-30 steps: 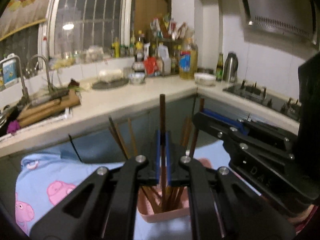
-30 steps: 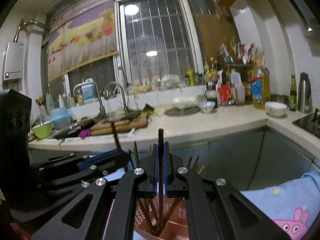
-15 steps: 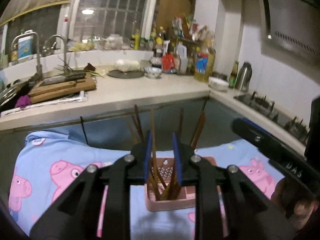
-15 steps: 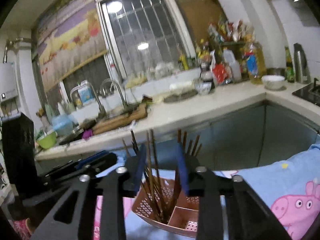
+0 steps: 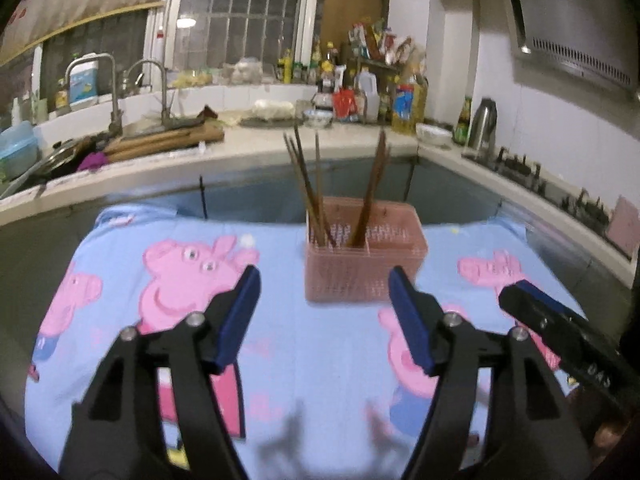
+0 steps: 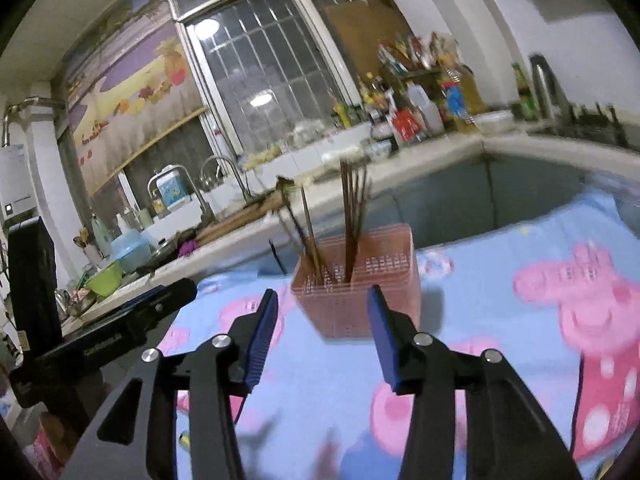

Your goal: Organize utensils

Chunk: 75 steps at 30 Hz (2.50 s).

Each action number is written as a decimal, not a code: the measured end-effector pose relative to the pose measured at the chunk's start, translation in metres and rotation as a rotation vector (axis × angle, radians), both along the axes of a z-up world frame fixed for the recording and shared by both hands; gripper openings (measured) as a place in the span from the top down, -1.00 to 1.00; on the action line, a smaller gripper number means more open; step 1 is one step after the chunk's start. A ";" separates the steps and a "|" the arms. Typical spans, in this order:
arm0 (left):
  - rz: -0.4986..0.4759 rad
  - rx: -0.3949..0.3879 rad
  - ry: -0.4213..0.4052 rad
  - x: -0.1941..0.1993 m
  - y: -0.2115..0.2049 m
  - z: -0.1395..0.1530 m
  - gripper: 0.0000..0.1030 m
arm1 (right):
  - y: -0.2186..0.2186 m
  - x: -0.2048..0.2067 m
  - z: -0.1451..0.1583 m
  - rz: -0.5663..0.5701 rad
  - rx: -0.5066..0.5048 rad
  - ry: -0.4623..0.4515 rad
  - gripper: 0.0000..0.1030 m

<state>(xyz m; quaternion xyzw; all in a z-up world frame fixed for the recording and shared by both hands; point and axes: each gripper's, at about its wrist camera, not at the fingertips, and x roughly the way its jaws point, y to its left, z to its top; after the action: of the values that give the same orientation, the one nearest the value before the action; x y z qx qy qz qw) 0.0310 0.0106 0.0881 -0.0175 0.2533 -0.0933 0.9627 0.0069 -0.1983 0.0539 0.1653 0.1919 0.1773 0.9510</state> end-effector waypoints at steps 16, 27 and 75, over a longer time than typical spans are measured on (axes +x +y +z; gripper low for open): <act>0.091 0.078 0.001 -0.110 -0.003 -0.018 -0.87 | 0.011 -0.136 -0.038 -0.007 -0.011 0.068 0.33; 0.133 0.086 -0.019 -0.135 0.000 -0.008 -0.87 | 0.007 -0.169 -0.017 -0.036 -0.011 0.016 0.19; 0.245 0.188 0.025 -0.053 0.000 -0.031 -0.87 | 0.013 -0.100 -0.036 -0.059 -0.046 0.056 -0.14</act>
<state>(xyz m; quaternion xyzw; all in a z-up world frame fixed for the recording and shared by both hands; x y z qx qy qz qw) -0.0216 0.0107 0.0570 0.0406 0.2689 0.0494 0.9611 -0.0929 -0.1852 0.0174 0.1538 0.2173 0.1401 0.9537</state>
